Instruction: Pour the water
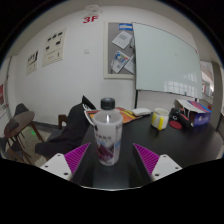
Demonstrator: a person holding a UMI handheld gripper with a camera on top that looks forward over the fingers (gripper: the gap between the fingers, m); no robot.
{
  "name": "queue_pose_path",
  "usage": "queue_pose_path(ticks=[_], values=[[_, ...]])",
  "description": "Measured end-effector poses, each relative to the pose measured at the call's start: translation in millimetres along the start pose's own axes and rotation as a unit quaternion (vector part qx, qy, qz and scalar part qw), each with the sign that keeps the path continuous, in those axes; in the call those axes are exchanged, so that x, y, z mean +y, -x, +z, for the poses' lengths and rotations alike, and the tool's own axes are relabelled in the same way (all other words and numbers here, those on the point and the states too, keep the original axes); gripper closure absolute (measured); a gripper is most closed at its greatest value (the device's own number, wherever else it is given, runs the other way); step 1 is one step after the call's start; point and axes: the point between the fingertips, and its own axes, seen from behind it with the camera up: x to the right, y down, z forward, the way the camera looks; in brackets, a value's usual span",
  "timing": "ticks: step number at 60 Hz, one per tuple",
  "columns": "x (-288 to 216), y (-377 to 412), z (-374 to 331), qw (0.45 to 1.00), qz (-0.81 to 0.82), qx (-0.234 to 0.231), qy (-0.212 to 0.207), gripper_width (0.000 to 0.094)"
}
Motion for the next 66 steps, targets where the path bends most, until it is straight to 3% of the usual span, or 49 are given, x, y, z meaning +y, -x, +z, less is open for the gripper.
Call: queue_pose_path(ticks=[10, 14, 22, 28, 34, 45, 55, 62, 66], values=[[-26, 12, 56, 0.999, -0.003, 0.001, -0.037, 0.0126], [-27, 10, 67, 0.999, -0.015, 0.011, -0.047, 0.0377], [-30, 6, 69, 0.998, 0.003, 0.016, -0.060, 0.0478], [-30, 14, 66, 0.998, 0.005, -0.014, -0.059, 0.0556], [-49, 32, 60, 0.996, 0.001, -0.056, -0.070, 0.0557], [-157, 44, 40, 0.967, 0.141, -0.163, -0.133, 0.0557], [-273, 9, 38, 0.853, 0.395, -0.295, -0.171, 0.0560], [-318, -49, 59, 0.715, 0.569, -0.367, -0.174, 0.0558], [-323, -91, 79, 0.632, 0.651, -0.383, -0.173, 0.0560]])
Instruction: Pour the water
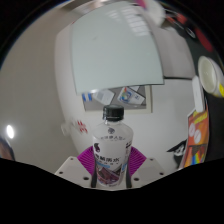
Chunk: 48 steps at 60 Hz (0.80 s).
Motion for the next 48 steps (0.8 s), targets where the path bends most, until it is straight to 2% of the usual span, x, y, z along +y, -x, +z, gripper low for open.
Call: queue_pose_path(ticks=[9, 14, 20, 37, 42, 48], values=[[-78, -39, -5, 0.976, 0.201, -0.042, -0.077, 0.0561], [-99, -69, -22, 0.959, 0.259, -0.035, -0.112, 0.0559], [-117, -96, -25, 0.947, 0.295, -0.026, -0.124, 0.0557], [-111, -86, -19, 0.955, 0.286, -0.003, -0.081, 0.0560], [-109, -60, -15, 0.980, 0.192, 0.013, -0.045, 0.0561], [-114, -34, -4, 0.999, -0.012, 0.052, -0.004, 0.0561]])
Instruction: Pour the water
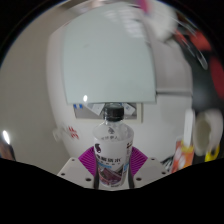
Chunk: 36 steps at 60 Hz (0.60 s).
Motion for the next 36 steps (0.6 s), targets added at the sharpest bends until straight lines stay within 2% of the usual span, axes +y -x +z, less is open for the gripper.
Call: queue_pose_path(ticks=[3, 8, 12, 18, 25, 26, 36], values=[[-24, 10, -9, 0.994, -0.111, 0.010, 0.000, 0.0561], [-57, 28, -9, 0.953, -0.297, 0.057, -0.013, 0.0559], [-95, 26, -20, 0.893, -0.436, 0.105, -0.024, 0.0561], [-152, 2, -52, 0.790, -0.587, 0.174, -0.018, 0.0560], [-181, -59, -61, 0.686, -0.681, 0.255, 0.023, 0.0561], [-194, -74, -75, 0.679, -0.687, 0.255, 0.032, 0.0562], [-187, -161, -85, 0.639, -0.700, 0.303, 0.097, 0.0563]])
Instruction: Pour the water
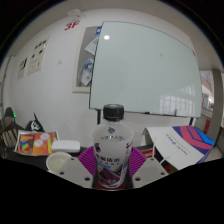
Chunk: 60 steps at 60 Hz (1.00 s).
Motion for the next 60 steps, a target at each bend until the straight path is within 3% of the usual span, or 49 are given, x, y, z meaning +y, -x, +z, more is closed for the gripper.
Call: queue_pose_path(ticks=[9, 10, 17, 24, 29, 32, 35, 43, 60], values=[[51, 6, 8, 0.999, -0.006, -0.006, 0.033, 0.0544], [45, 5, 8, 1.000, -0.005, -0.003, 0.015, 0.0557], [48, 1, 6, 1.000, 0.013, 0.006, 0.013, 0.0527], [49, -2, 4, 1.000, 0.019, 0.009, 0.022, 0.0374], [61, -5, -1, 0.998, 0.021, 0.015, 0.060, 0.0075], [62, -6, -6, 0.997, 0.031, 0.020, 0.066, 0.0122], [61, -9, -12, 0.996, 0.033, 0.025, 0.074, 0.0082], [51, -17, -52, 0.996, 0.013, 0.048, 0.080, 0.0086], [23, 16, -214, 0.994, 0.004, 0.063, 0.089, 0.0093]])
